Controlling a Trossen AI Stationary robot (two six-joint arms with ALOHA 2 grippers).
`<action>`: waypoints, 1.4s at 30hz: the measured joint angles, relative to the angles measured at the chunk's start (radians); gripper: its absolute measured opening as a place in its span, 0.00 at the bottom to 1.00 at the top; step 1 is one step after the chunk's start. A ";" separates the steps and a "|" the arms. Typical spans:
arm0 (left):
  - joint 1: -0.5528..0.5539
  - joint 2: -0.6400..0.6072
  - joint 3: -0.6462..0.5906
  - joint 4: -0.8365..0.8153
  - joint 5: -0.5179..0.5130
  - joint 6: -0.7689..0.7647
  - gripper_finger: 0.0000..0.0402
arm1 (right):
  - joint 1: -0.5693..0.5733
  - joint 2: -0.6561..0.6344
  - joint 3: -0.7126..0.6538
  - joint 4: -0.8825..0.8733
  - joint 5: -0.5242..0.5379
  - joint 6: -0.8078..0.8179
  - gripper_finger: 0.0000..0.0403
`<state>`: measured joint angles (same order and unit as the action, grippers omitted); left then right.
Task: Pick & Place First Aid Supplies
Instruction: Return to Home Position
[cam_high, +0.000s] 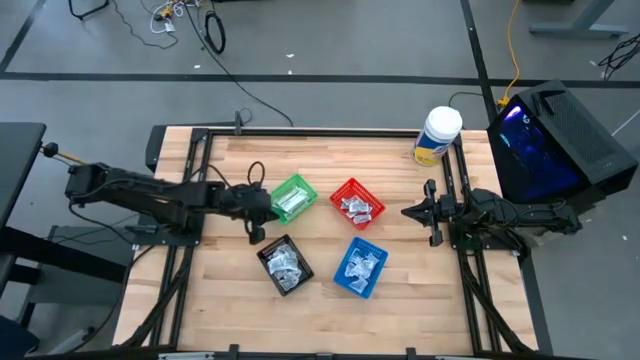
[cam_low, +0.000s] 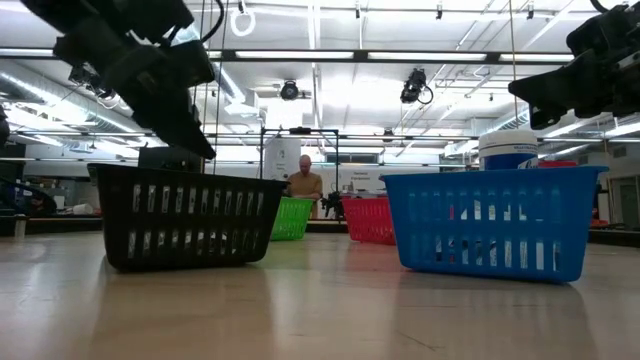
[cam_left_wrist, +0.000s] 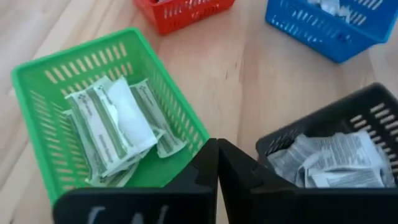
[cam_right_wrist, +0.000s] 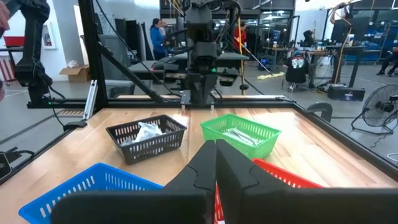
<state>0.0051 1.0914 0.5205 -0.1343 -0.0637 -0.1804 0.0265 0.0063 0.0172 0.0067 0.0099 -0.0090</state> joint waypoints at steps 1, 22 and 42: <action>0.000 -0.008 -0.015 0.012 0.001 0.009 0.04 | 0.000 0.000 0.000 0.000 0.000 0.000 0.03; -0.006 -0.325 -0.367 0.437 0.050 0.091 0.01 | 0.000 0.002 0.000 0.002 -0.001 0.000 0.03; -0.010 -0.544 -0.399 0.414 0.235 0.214 0.01 | 0.000 0.002 0.000 0.000 0.000 0.000 0.03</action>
<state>-0.0044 0.5470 0.1215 0.2802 0.1711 0.0337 0.0269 0.0086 0.0173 0.0067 0.0101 -0.0093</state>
